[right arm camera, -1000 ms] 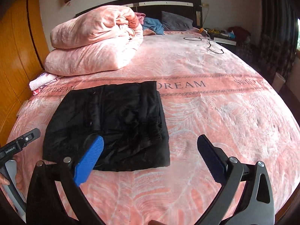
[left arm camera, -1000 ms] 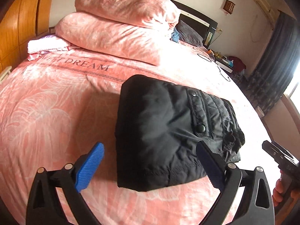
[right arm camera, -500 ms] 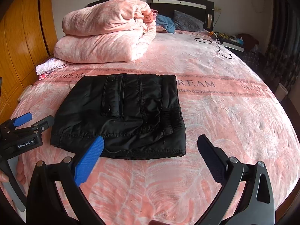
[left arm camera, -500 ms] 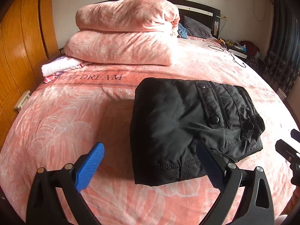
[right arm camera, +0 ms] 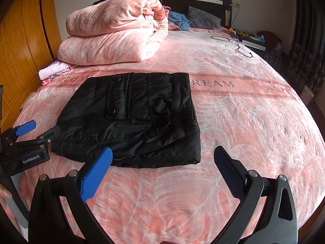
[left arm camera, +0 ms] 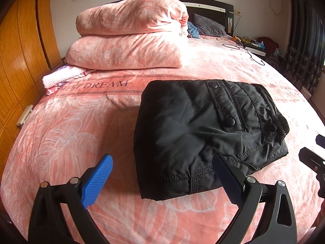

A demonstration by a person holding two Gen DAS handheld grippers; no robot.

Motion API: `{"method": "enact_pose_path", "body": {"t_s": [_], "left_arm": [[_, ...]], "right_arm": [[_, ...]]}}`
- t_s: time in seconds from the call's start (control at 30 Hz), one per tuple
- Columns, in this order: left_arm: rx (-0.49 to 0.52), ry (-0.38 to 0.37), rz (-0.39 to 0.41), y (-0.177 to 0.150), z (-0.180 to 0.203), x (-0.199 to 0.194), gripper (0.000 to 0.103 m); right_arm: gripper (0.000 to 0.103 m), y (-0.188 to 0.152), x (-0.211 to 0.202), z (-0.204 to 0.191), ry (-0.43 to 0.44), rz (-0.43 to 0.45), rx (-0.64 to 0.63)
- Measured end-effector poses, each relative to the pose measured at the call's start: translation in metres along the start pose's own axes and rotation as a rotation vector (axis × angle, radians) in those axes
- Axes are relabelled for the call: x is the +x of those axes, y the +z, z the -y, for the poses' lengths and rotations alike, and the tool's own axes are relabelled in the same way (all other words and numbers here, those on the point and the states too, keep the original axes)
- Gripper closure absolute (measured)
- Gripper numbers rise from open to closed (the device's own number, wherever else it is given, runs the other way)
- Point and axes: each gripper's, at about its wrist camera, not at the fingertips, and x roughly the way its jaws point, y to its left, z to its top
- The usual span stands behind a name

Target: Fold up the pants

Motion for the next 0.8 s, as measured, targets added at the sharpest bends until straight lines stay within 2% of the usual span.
{"method": "enact_pose_path", "body": {"t_s": [0.8], "left_arm": [[-0.002, 0.009, -0.064, -0.006, -0.001, 0.013, 0.004]], "right_arm": [[0.003, -0.004, 0.009, -0.006, 0.001, -0.024, -0.011]]}}
